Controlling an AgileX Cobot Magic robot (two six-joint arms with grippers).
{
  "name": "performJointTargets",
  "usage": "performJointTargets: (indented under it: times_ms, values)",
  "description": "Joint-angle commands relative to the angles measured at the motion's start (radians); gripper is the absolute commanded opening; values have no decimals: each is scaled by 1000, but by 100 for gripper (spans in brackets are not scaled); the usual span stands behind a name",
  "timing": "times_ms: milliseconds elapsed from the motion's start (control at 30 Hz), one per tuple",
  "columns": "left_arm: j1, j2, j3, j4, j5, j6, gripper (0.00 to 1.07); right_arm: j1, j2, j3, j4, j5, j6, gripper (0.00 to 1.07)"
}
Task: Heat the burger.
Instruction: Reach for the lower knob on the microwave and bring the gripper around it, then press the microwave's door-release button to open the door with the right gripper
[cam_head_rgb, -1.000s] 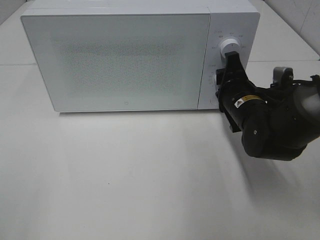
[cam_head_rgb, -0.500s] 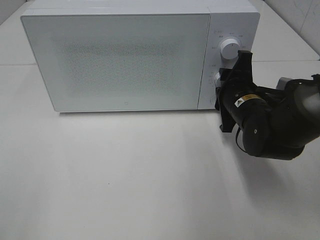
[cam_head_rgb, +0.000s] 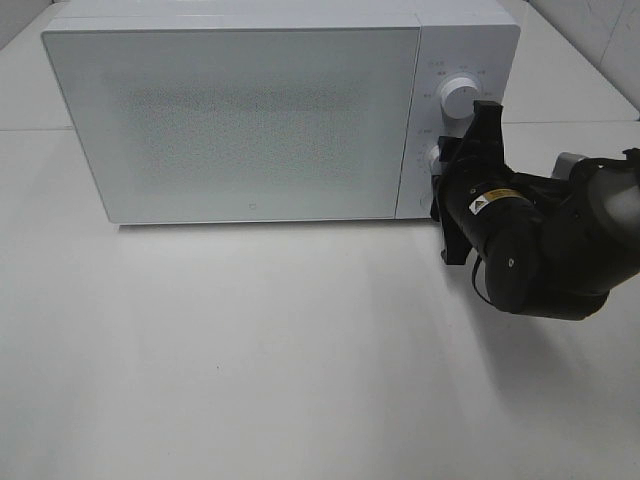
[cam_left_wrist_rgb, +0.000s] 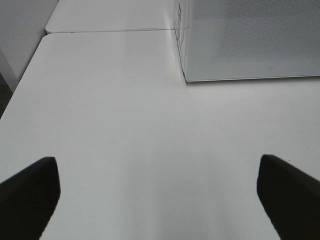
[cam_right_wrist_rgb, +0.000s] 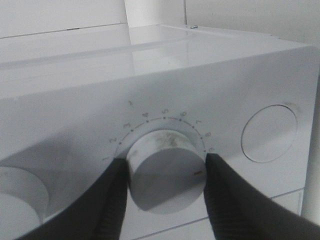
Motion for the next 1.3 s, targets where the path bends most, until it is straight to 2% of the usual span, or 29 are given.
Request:
performJointTargets:
  times_ms: [33, 600, 767, 967, 1300]
  values:
    - [2, -19, 1, -7, -5, -4, 103, -5, -10, -34, -64, 26, -11, 44]
    - [2, -19, 1, -7, -5, -4, 103, -5, -10, -29, -53, 19, 19, 51]
    - [2, -19, 1, -7, -5, -4, 103, -5, -10, -28, -48, 19, 19, 66]
    - [2, -19, 1, -7, -5, -4, 103, -5, -10, -28, -45, 4, 19, 79]
    - [2, -19, 1, -7, -5, -4, 103, -3, -38, -28, -45, -6, 19, 77]
